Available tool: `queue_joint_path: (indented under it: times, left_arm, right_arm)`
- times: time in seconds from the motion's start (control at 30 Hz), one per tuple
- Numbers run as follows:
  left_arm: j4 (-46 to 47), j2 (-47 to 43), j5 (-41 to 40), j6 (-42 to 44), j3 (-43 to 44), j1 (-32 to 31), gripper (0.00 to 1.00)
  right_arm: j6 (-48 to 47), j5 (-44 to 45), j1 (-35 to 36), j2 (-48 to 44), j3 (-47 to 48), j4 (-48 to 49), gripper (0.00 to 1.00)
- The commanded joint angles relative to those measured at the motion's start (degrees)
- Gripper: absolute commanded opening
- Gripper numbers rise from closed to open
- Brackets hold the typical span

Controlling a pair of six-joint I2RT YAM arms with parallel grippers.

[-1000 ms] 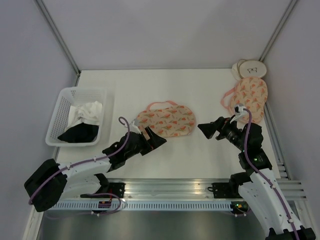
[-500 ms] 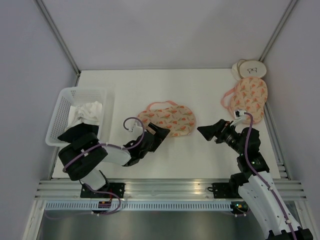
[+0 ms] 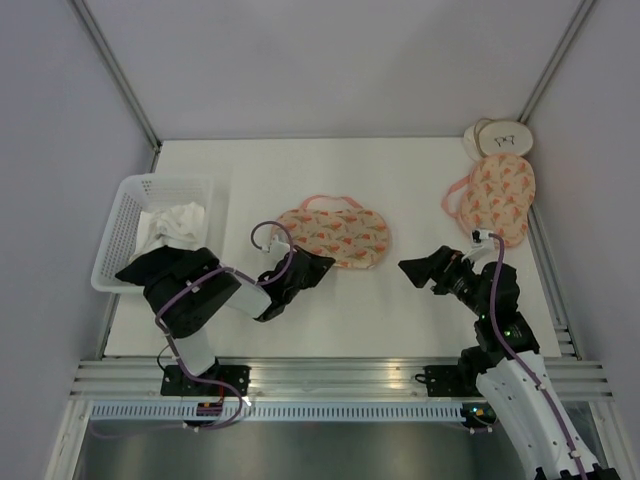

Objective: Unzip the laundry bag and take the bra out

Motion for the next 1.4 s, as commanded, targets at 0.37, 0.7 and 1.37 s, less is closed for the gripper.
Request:
queue_joint_path:
  times: [0.37,0.7,1.37]
  left_arm:
    - [28.25,-2.45,46.82,19.71,-5.64,10.32,0.02]
    - [19.77,-4.89,38.35,18.20,-9.16,10.15,0.02]
    - [-3.28,-19.05,26.47,21.99,-7.13,4.79,0.02]
  right_arm:
    - [7.53,-4.15,0.16,4.43,-7.88,7.39,0.98]
    - [-0.10,-7.58,2.00,9.09,-5.17,1.00,0.90]
    - [8.68,5.51,24.85,26.57,-3.49,16.88,0.77]
